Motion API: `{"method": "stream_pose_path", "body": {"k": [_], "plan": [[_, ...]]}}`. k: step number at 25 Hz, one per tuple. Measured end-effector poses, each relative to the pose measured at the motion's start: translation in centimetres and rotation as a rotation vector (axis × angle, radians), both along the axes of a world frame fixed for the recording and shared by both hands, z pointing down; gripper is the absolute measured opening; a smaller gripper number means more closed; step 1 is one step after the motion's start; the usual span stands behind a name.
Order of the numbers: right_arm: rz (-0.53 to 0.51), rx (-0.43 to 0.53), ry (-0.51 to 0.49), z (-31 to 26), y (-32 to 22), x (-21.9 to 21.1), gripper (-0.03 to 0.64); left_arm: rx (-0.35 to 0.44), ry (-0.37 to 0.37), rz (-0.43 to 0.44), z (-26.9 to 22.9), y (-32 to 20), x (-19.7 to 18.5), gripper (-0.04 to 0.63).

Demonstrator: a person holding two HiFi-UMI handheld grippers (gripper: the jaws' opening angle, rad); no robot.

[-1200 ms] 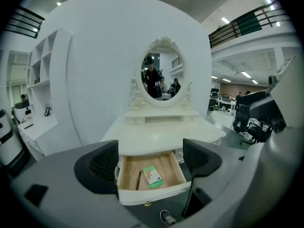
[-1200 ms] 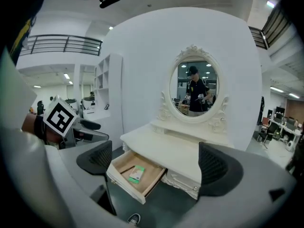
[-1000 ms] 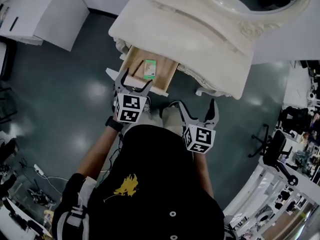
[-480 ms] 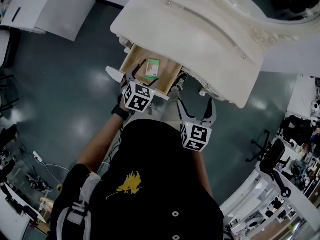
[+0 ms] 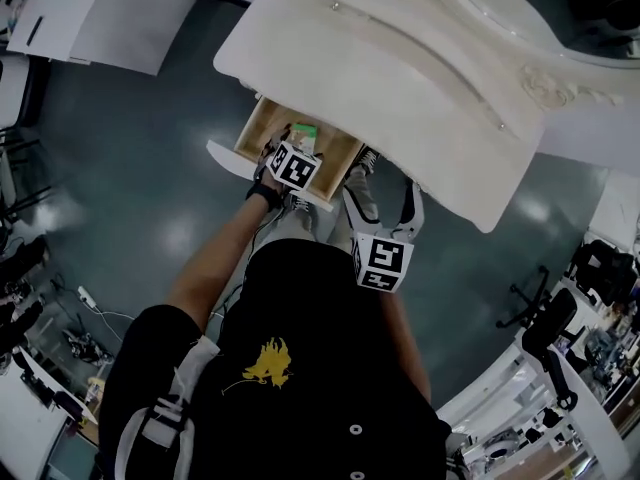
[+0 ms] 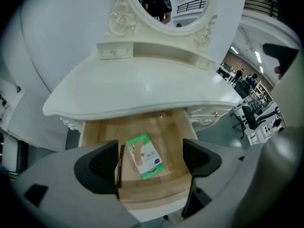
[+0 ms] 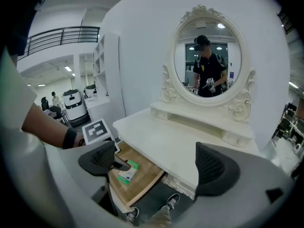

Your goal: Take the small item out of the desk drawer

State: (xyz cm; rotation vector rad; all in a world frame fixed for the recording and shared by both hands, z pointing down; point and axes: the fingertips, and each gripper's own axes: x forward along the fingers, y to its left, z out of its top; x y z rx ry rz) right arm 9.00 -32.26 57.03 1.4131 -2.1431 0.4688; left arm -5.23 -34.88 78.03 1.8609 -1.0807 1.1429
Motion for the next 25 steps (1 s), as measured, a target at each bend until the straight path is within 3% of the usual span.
{"method": "stream_pose_path", "body": {"k": [4, 12, 18, 22, 25], "plan": [[0.023, -0.030, -0.001, 1.0, -0.9, 1.8, 0.546, -0.133, -0.058, -0.026, 6.0, -0.5, 0.1, 0.426], [0.079, -0.098, -0.008, 2.7, -1.0, 5.8, 0.546, -0.275, -0.121, -0.153, 12.8, -0.5, -1.0, 0.426], [0.089, -0.108, -0.003, 3.4, -1.0, 7.0, 0.546, -0.326, -0.146, -0.131, 15.2, -0.4, -0.3, 0.426], [0.093, -0.111, -0.033, 4.1, -1.0, 6.7, 0.543, -0.312, -0.142, -0.135, 14.9, -0.4, -1.3, 0.389], [0.094, -0.092, -0.037, 3.8, -0.9, 7.0, 0.541, -0.276, -0.096, -0.126, 13.7, -0.1, -0.1, 0.376]]}}
